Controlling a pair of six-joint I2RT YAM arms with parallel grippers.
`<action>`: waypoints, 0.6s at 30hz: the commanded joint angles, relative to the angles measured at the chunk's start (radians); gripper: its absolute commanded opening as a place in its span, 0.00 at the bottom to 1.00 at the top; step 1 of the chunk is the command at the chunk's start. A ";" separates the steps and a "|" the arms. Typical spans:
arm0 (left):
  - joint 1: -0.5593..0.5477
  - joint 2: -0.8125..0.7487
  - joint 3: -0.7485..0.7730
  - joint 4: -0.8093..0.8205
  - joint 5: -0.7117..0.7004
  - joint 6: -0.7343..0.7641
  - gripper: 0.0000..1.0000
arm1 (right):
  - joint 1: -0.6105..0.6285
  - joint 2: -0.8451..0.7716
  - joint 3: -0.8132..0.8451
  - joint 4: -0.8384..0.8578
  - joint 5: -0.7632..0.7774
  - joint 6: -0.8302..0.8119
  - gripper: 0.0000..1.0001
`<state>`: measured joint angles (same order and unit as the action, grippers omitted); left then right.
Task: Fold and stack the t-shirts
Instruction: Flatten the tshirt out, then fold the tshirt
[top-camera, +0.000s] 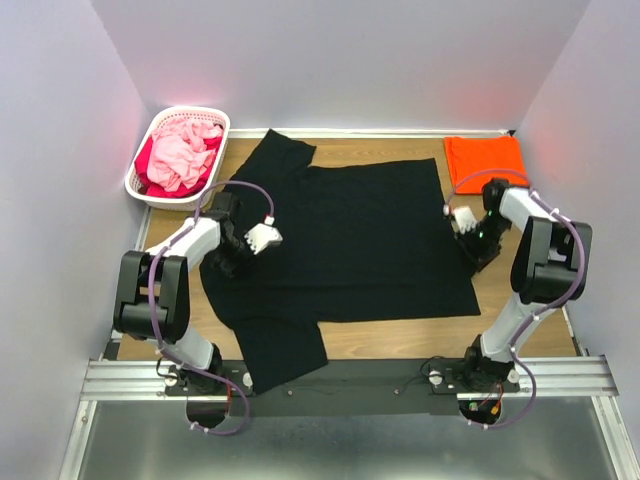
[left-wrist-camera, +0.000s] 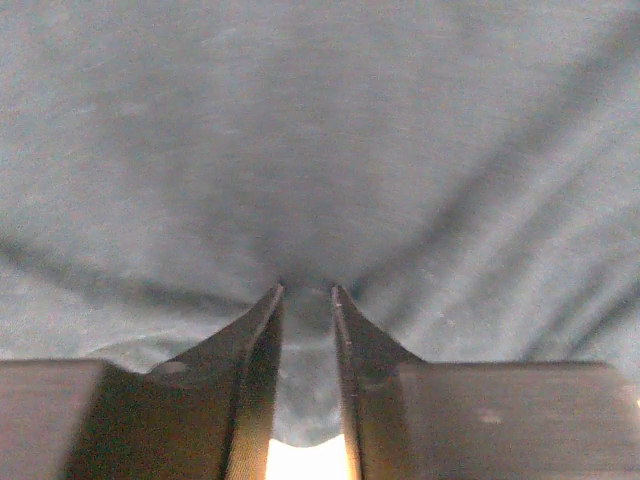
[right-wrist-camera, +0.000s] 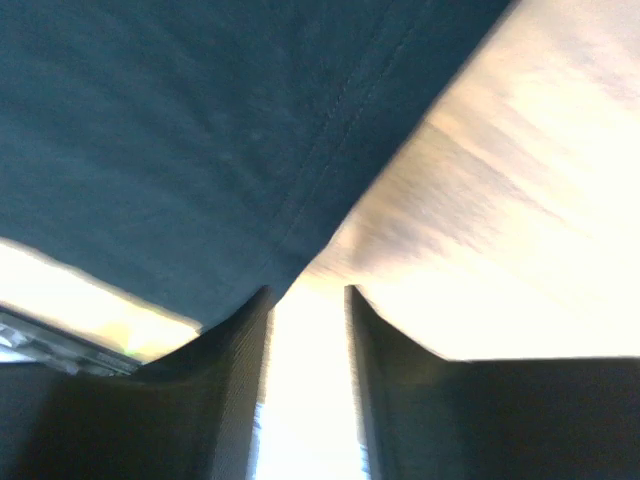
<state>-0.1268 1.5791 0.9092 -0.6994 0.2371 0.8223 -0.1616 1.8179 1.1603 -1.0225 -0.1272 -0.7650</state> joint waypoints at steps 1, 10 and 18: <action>-0.007 -0.025 0.126 -0.159 0.151 0.051 0.40 | -0.019 0.009 0.245 -0.092 -0.170 0.035 0.51; 0.006 0.292 0.860 -0.098 0.340 -0.156 0.59 | -0.001 0.374 0.901 -0.091 -0.443 0.308 0.64; 0.006 0.502 0.979 -0.036 0.265 -0.241 0.57 | 0.137 0.521 1.011 -0.085 -0.327 0.294 0.56</action>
<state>-0.1265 2.0262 1.9400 -0.7425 0.5209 0.6407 -0.0978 2.3096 2.2173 -1.0969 -0.4980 -0.4805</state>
